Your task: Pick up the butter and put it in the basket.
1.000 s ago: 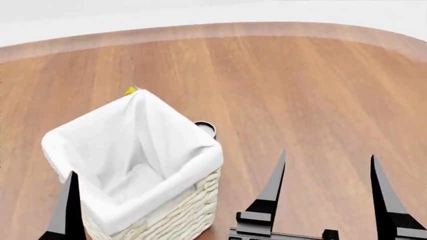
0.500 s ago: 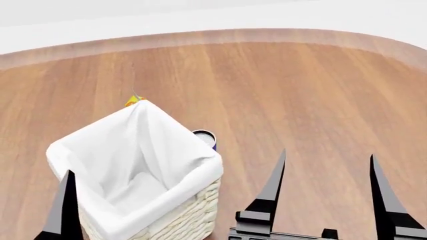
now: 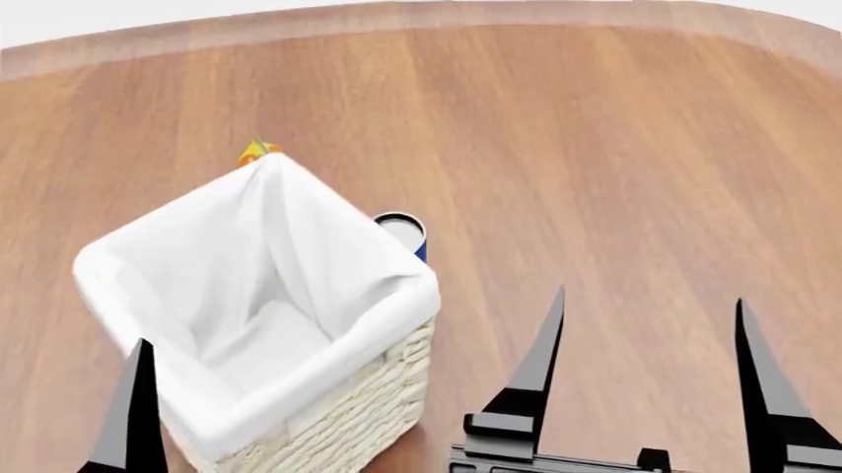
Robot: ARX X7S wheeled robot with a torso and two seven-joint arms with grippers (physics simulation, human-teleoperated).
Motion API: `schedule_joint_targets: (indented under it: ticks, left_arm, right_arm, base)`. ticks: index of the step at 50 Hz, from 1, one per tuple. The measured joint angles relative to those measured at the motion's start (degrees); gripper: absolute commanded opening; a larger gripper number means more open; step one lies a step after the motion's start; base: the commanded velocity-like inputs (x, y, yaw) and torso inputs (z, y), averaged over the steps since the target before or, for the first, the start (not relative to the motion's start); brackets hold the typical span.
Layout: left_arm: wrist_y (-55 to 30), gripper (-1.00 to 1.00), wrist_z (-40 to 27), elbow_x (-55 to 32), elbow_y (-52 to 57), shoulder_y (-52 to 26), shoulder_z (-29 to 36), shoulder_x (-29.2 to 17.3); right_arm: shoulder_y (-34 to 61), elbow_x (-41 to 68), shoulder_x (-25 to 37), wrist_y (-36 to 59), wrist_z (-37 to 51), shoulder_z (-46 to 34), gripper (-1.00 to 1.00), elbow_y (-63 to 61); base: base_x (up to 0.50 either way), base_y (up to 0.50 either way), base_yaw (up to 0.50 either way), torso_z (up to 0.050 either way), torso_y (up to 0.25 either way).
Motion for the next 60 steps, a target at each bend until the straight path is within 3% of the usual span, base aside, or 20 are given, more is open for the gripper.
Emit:
schedule_joint_targets:
  ticks: [7, 30, 60]
  left_arm:
    - [0.19, 1.0, -0.56, -0.13, 0.02, -0.14, 0.48, -0.57]
    - [0.17, 1.0, -1.87, -3.64, 2.56, 0.37, 7.98, -1.05]
    - [13.7, 1.0, -1.54, 1.53, -7.23, 10.7, 17.77, -1.57]
  right_arm:
    - [0.22, 0.21, 0.26, 0.54, 0.3, 0.01, 1.0, -0.72]
    - [0.6, 1.17, 1.35, 2.79, 1.12, 1.31, 1.0, -4.07]
    - [0.57, 1.94, 1.93, 2.13, 1.81, 0.13, 1.0, -3.32]
  base:
    - [0.0, 0.0, 0.0, 0.046, -0.125]
    - [0.0, 0.0, 0.0, 0.0, 0.0]
    - [0.0, 0.0, 0.0, 0.0, 0.0]
